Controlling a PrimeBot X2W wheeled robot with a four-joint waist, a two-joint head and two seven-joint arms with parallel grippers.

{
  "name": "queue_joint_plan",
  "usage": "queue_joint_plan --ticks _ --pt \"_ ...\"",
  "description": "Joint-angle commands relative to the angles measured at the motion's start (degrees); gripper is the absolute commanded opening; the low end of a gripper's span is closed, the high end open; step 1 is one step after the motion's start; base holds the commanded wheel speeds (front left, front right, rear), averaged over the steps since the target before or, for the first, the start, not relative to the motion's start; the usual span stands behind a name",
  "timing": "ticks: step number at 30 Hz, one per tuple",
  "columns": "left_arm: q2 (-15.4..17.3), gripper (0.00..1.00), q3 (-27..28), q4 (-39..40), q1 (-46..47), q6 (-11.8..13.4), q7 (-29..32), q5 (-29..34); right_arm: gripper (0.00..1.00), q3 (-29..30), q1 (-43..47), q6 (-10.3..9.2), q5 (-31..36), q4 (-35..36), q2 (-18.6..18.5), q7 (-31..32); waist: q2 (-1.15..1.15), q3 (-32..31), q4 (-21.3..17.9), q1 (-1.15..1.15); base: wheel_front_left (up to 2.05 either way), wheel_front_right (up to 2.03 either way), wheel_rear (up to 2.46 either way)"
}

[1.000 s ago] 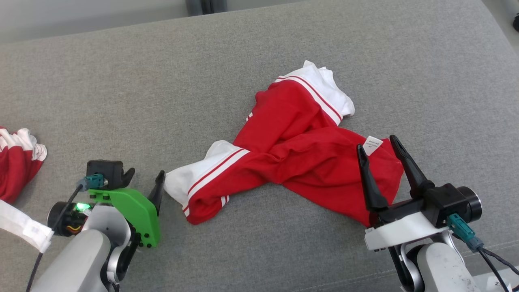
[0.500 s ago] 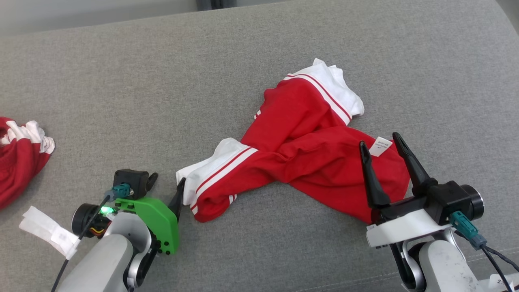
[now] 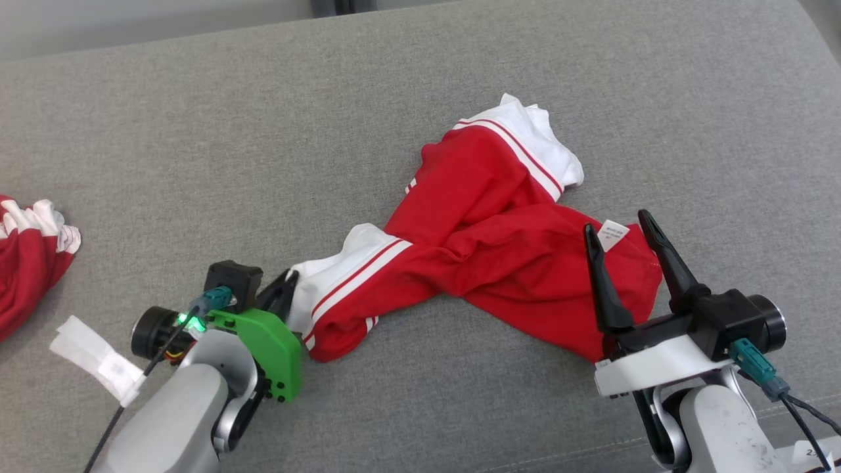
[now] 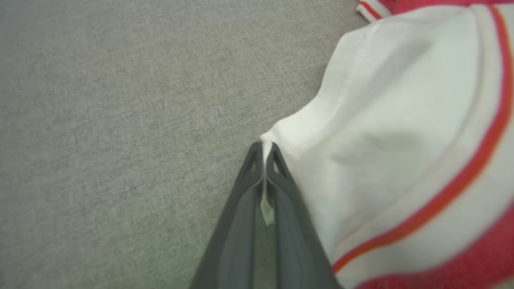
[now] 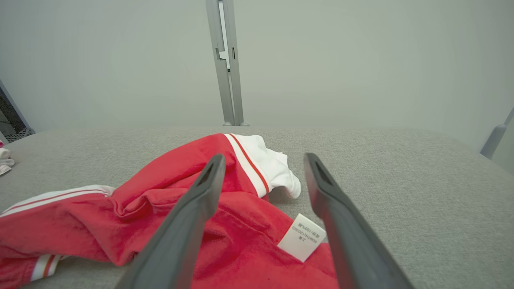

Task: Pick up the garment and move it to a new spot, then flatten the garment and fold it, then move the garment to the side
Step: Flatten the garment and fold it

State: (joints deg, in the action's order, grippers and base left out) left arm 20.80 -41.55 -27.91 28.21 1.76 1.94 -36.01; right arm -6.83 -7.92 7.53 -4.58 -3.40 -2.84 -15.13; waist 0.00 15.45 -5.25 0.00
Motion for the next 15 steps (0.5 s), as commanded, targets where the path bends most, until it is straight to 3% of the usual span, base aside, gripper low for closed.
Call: queue_joint_plan --ticks 1,8,15 --pt "1.5 0.00 0.9 1.0 0.0 1.2 -1.9 0.5 1.00 0.0 0.1 -0.09 0.0 -0.1 -0.1 0.0 0.00 -0.4 -0.2 0.00 0.00 0.00 0.00" --pt "6.3 0.00 5.5 9.9 -1.4 6.1 -10.4 2.9 1.00 0.1 0.9 -0.08 0.2 -0.1 -0.1 0.0 0.00 -1.1 0.0 0.00 0.00 0.00 0.00" --pt "9.5 0.00 9.2 19.2 -3.1 8.7 -12.9 1.9 1.00 0.9 0.0 -0.09 -8.9 -3.9 -1.1 0.0 0.00 -0.2 0.8 0.00 0.00 0.00 0.00"
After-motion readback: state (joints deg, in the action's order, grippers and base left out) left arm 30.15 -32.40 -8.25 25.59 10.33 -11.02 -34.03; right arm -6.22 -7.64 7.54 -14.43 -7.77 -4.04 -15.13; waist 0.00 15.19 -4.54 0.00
